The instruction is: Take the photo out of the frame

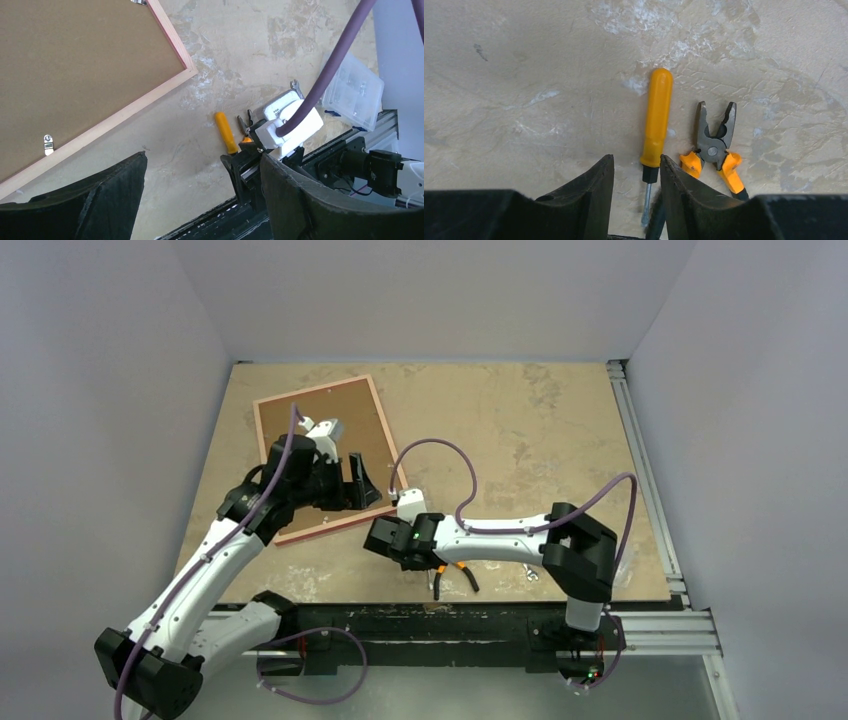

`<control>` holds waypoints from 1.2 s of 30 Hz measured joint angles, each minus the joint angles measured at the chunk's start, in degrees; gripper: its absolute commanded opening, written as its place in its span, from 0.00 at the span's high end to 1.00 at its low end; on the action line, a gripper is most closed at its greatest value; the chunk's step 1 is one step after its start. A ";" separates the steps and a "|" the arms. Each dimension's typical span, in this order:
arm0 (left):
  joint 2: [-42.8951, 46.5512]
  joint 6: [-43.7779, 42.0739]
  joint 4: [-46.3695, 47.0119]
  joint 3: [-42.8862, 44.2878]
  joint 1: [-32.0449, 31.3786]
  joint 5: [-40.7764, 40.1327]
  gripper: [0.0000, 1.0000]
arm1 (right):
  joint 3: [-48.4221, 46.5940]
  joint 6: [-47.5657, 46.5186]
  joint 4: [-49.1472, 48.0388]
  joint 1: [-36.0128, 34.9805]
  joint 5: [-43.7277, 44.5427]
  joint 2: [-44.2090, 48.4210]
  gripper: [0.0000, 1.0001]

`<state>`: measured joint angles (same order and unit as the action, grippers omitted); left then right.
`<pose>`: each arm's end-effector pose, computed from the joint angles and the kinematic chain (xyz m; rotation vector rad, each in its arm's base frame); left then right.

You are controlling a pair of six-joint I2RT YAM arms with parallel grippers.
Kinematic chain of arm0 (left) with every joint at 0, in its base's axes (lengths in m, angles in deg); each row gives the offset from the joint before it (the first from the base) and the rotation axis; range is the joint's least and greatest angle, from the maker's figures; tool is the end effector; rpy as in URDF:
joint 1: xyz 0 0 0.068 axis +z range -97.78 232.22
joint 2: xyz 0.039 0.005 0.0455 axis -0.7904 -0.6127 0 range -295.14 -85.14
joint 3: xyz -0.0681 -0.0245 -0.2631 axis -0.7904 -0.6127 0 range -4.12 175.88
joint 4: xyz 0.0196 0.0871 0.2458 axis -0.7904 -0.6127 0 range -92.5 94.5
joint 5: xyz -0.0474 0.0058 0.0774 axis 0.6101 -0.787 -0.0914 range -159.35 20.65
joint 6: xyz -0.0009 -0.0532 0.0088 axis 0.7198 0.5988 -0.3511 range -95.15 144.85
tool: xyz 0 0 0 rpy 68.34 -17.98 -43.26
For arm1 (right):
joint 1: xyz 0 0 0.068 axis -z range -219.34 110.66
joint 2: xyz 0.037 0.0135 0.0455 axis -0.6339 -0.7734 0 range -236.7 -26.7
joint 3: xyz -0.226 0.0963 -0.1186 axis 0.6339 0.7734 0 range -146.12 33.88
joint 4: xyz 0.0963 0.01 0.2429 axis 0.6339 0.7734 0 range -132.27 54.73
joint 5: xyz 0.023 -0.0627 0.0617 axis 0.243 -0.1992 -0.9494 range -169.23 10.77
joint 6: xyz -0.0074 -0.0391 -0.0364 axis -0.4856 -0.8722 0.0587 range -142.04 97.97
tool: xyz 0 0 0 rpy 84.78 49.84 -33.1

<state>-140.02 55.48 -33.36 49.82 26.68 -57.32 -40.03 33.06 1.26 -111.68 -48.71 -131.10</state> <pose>0.1762 -0.0924 0.3173 0.0141 2.3434 -0.7455 0.1252 0.3338 0.1959 -0.2853 2.5306 0.0128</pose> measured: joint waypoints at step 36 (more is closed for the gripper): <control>1.57 5.95 8.52 -7.48 2.29 16.15 0.20 | 26.51 2.86 -32.87 15.06 -15.47 32.70 1.00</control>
<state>-138.44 61.43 -24.84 42.34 28.97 -41.17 -13.52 35.92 -31.61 -96.62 -64.18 -98.40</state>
